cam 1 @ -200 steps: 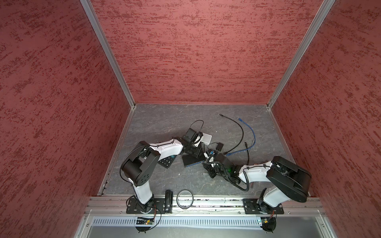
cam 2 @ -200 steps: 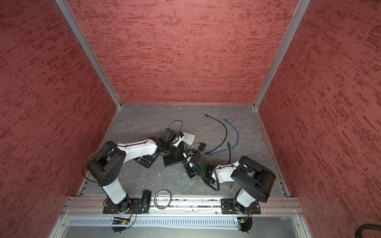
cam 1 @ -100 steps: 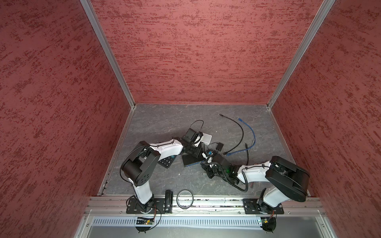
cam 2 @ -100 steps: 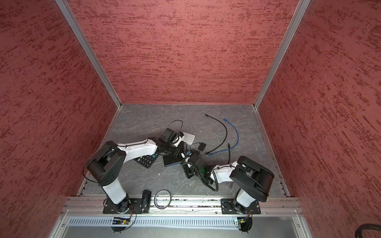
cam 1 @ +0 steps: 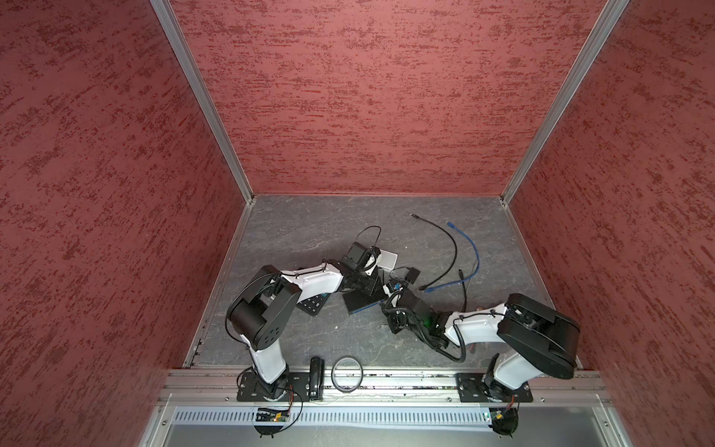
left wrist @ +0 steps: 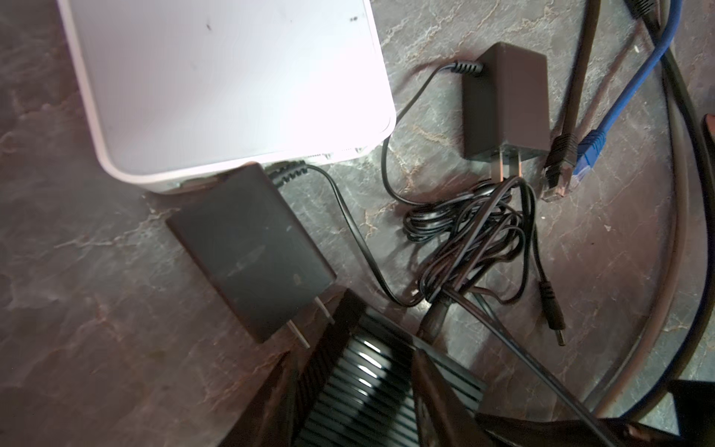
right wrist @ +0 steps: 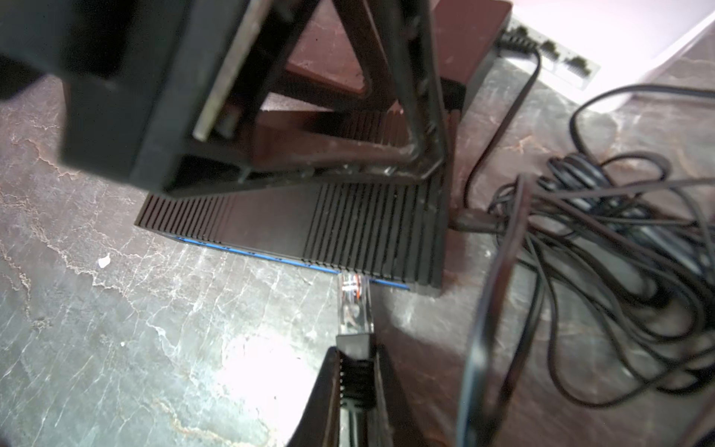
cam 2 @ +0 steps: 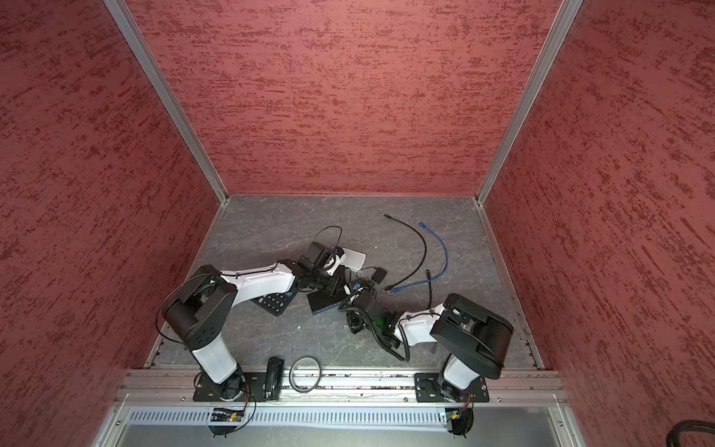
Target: Insert the plug into the switch port
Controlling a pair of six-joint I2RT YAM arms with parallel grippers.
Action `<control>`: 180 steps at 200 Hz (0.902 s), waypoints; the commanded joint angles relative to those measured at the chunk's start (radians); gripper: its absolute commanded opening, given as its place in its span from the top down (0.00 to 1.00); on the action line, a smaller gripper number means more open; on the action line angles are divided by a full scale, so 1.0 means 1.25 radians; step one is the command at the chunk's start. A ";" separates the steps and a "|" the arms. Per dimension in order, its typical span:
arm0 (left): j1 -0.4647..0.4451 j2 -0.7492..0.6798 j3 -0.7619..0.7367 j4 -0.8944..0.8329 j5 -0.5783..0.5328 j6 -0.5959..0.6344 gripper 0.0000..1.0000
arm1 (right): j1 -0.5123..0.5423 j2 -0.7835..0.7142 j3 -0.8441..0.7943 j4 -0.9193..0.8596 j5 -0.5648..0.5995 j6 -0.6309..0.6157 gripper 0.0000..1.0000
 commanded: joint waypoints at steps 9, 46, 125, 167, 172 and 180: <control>-0.033 0.022 -0.045 -0.072 0.051 -0.033 0.52 | -0.015 0.027 0.038 0.073 0.126 0.002 0.90; -0.046 0.030 -0.049 -0.066 0.056 -0.049 0.53 | -0.014 0.040 0.049 0.100 0.160 -0.014 0.90; -0.061 0.040 -0.072 -0.022 0.071 -0.035 0.53 | -0.012 0.038 0.069 0.170 0.137 -0.124 0.90; -0.069 0.045 -0.076 -0.006 0.089 -0.049 0.53 | -0.007 0.053 0.097 0.165 0.179 -0.108 0.91; -0.070 0.045 -0.076 -0.005 0.090 -0.049 0.53 | -0.006 0.054 0.099 0.164 0.180 -0.106 0.91; -0.071 0.045 -0.076 -0.004 0.089 -0.052 0.54 | -0.004 0.052 0.101 0.159 0.193 -0.098 0.91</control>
